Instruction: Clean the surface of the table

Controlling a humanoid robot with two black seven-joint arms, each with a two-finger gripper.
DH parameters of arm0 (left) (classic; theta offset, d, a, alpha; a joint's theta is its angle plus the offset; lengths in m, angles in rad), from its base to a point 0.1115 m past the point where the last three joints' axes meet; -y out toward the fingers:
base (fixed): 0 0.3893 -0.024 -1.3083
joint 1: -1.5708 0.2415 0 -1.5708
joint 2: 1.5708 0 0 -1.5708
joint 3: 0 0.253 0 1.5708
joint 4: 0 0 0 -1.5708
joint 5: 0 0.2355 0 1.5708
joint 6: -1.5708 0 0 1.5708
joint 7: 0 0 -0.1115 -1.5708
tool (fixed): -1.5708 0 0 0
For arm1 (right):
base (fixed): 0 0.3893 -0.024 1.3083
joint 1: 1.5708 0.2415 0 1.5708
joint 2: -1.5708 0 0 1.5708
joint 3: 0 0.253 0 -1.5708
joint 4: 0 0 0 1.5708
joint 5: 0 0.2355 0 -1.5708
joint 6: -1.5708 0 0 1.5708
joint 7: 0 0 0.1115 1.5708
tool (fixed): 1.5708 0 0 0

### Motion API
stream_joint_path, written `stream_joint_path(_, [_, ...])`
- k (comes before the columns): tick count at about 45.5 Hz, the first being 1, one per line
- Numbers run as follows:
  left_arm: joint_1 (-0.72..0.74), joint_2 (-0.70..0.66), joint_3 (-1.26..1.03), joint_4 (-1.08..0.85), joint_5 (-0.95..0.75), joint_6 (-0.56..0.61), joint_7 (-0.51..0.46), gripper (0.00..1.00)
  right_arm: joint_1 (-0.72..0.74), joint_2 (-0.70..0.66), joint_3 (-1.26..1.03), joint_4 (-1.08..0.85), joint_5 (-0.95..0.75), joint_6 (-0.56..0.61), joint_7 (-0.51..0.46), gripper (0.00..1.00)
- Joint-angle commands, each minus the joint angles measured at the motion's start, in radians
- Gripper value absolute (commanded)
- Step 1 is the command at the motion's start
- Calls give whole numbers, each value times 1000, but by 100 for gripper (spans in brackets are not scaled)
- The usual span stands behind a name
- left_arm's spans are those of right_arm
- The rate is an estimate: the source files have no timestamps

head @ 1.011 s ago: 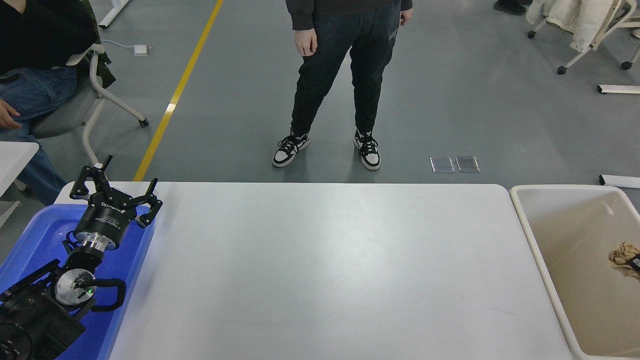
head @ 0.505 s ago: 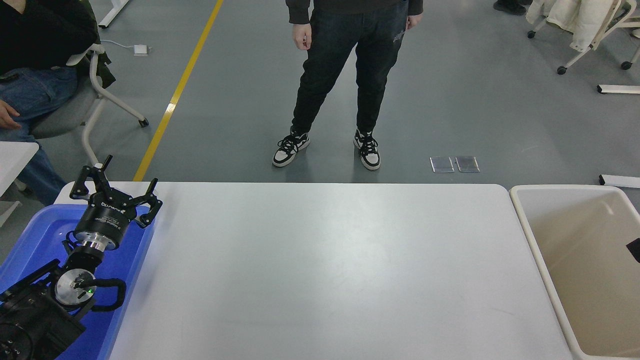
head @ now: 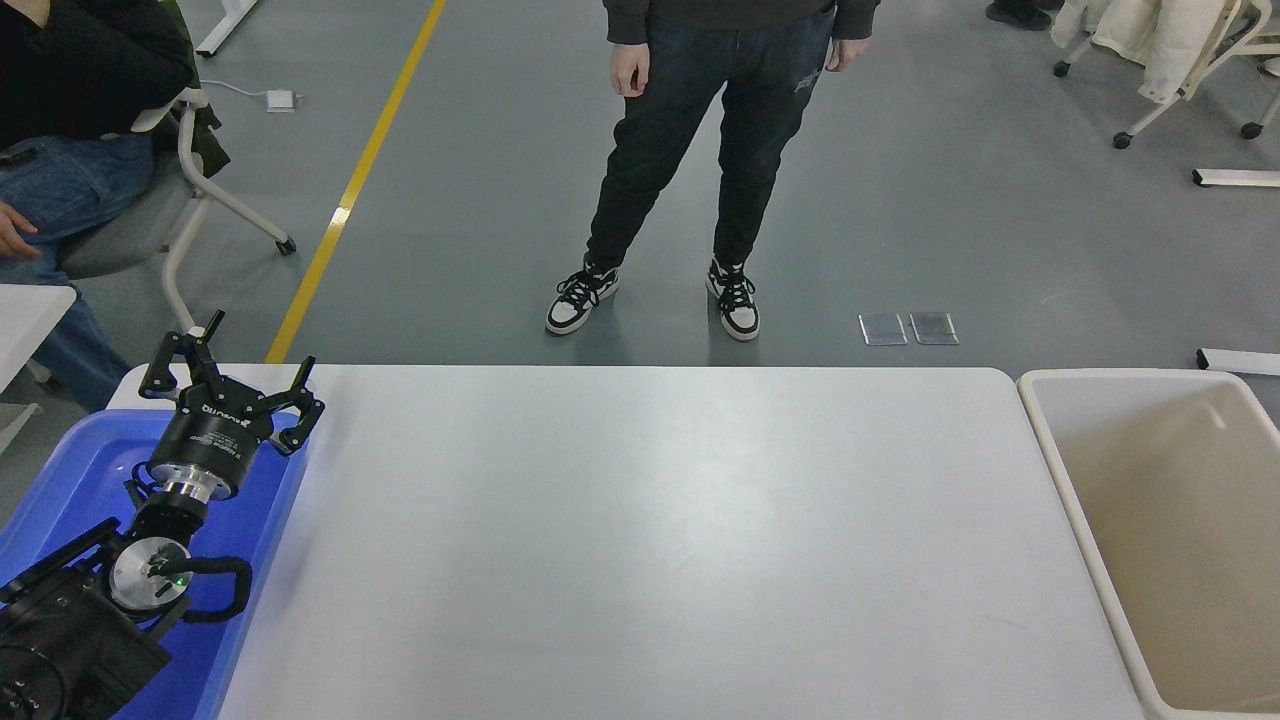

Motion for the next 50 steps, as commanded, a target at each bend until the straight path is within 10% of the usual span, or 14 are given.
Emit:
stream_joint_path(1, [0, 0, 0, 0, 0, 0, 0, 100, -15, -30, 418, 221, -1, 44, 6, 100])
stream_joint_path(26, [0, 0, 0, 0, 0, 0, 0, 100, -141, 77, 769, 556, -40, 333, 44, 100])
stream_joint_path(36, [0, 0, 0, 0, 0, 0, 0, 100, -158, 183, 747, 549, -92, 331, 231, 100])
stream_joint_path(50, [0, -2, 0, 0, 0, 0, 0, 100, -144, 254, 691, 539, -92, 277, 243, 100])
